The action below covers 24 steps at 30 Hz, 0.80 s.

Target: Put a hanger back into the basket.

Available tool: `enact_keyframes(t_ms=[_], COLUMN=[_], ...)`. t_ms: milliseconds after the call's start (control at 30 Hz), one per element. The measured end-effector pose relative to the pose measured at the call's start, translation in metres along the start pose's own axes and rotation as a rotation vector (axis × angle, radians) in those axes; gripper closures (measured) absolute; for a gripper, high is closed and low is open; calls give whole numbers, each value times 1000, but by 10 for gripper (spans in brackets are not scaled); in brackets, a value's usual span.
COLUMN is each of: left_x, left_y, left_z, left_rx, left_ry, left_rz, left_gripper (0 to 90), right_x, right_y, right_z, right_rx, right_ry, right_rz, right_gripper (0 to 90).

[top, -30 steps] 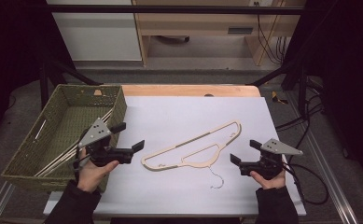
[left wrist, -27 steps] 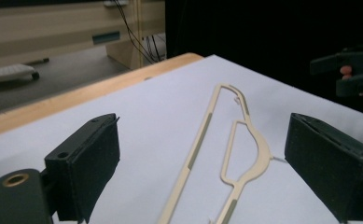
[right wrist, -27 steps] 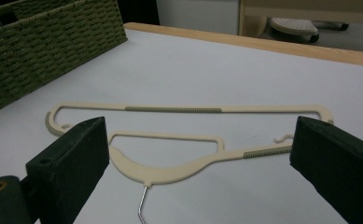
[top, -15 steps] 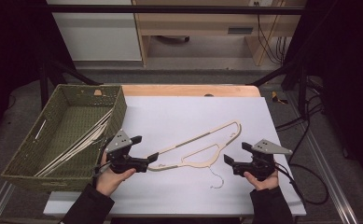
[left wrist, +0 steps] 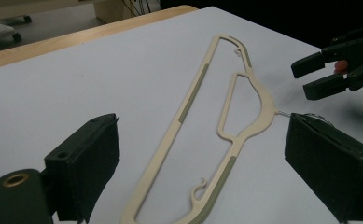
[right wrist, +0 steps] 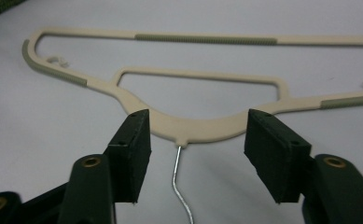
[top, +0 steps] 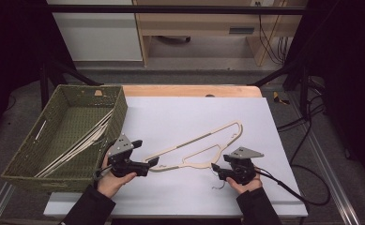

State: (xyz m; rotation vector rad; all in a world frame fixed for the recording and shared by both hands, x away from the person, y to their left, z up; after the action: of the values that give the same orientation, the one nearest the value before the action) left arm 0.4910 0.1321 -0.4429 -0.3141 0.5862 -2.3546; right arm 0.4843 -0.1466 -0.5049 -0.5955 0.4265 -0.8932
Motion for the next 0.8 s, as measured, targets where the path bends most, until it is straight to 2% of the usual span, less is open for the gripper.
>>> enact_keyframes(t_ms=[133,200,333,367,433,467,567,633,667,800], left_x=[0,-1,-2,-2,-1,-1,-1,0,0,2], left_y=[0,0,2,2,3,3,5,6,6,8], left_z=[-1,-1,-3,-3,-4,-4,-4,-5,-6,-6], left_rx=[3,4,-5,-7,-9,-10,-12,-15,-16,-21], left_ry=[-3,-4,-4,-4,-6,-6,-7,-10,-9,-8], left_rz=[2,1,5,5,5,5,4,1,1,0], left_gripper=[102,103,104,104,104,105,106,108,108,109], right_x=[-6,-8,-8,-10,-9,-10,-11,-14,-13,-15], right_y=[9,13,18,19,21,21,23,24,25,25], right_z=[-6,-9,-15,-15,-17,-18,-21,-21,-21,-21], right_rx=[-41,-54,-83,-89,-99,-114,-134,-140,-142,-155], right_ry=[-32,-15,-31,-6,-16,-2,-38,-45,-59,-54], right_rz=[-10,-10,-23,-30,-34,-37,-45,-46,-62,-76], right_gripper=[493,535,606,627,661,690,767,800,811,850])
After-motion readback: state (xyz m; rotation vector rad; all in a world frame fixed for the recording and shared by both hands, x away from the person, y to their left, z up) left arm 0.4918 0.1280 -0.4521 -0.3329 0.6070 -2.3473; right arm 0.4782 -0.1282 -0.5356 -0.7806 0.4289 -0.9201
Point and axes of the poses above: each handheld gripper's, and its own axes: y roughly forward along the jaws, z roughly out of its top, x roughly to its right, the point moved 8 cm from there along y, roughly forward along the jaws, and after that the axes turned 3 degrees about -x, right-handed, at the moved point
